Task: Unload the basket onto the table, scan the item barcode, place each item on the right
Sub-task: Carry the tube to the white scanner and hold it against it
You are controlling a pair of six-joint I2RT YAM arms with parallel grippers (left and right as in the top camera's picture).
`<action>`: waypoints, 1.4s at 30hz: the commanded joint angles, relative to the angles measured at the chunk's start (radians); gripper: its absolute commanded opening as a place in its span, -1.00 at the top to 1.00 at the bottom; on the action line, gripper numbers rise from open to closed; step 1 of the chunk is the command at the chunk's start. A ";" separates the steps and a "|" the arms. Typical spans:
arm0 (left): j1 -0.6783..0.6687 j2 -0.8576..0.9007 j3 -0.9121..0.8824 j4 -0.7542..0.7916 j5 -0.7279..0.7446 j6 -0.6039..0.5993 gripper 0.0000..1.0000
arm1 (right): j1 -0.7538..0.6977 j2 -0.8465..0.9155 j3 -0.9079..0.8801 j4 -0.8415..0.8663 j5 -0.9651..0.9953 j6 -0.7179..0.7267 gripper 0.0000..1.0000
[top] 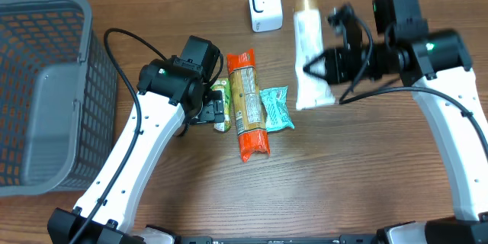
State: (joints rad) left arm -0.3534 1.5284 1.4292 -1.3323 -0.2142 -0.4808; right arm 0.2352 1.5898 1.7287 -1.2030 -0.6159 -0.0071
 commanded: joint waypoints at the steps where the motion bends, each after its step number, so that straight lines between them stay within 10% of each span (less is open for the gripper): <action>1: 0.000 0.004 -0.003 0.002 -0.013 -0.021 -0.99 | 0.090 0.097 0.200 0.021 0.363 0.068 0.93; 7: 0.000 0.004 -0.003 0.002 -0.013 -0.021 -0.99 | 0.174 0.267 0.230 0.224 0.857 0.045 0.92; 20: 0.000 0.004 -0.003 0.002 -0.013 -0.021 -0.99 | 0.183 0.627 0.229 0.765 1.321 -0.521 0.93; 42: 0.000 0.004 -0.003 0.002 -0.014 -0.021 -0.99 | 0.227 0.806 0.229 1.146 1.427 -0.806 0.93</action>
State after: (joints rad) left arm -0.3534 1.5284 1.4292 -1.3315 -0.2142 -0.4808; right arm 0.4664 2.4100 1.9362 -0.0757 0.7742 -0.8062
